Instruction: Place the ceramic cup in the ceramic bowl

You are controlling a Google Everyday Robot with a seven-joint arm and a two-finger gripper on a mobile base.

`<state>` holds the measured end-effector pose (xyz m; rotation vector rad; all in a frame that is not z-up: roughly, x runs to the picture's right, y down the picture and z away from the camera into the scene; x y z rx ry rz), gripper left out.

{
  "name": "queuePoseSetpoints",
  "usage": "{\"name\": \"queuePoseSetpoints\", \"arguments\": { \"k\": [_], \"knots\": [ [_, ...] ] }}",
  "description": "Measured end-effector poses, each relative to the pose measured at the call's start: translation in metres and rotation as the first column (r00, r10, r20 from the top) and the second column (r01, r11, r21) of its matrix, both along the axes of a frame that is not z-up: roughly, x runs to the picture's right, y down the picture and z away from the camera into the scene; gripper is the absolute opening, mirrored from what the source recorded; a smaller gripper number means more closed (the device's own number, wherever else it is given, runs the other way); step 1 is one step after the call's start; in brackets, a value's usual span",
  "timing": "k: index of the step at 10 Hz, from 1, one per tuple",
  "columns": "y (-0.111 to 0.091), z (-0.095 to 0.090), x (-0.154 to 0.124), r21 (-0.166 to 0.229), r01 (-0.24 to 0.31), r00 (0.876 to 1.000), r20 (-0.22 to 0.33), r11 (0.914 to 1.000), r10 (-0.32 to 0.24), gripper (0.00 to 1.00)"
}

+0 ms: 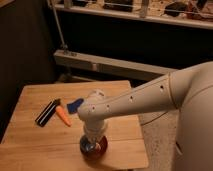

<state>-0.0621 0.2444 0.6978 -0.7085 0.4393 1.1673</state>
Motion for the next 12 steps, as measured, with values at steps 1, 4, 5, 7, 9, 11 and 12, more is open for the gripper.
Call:
{"name": "queuePoseSetpoints", "arguments": {
  "k": [1, 4, 5, 7, 9, 11, 12],
  "knots": [
    [0.0009, -0.0003, -0.0025, -0.001, 0.009, 1.000, 0.009, 1.0000, -0.009, 0.23],
    [-0.0005, -0.0001, -0.0058, 0.004, 0.021, 1.000, 0.020, 0.9998, -0.021, 0.52],
    [-0.0010, -0.0005, -0.0059, 0.008, 0.032, 0.999, 0.020, 0.9995, -0.032, 0.61],
    [-0.0010, -0.0011, -0.0064, 0.013, 0.051, 0.999, 0.011, 0.9986, -0.051, 0.78],
    [-0.0006, -0.0021, -0.0069, 0.012, 0.061, 0.998, -0.001, 0.9981, -0.061, 0.80],
    [0.0003, -0.0023, -0.0073, 0.006, 0.066, 0.998, -0.012, 0.9978, -0.065, 0.80],
    [0.0005, -0.0023, -0.0073, 0.002, 0.066, 0.998, -0.022, 0.9978, -0.066, 0.80]
  ]
}}
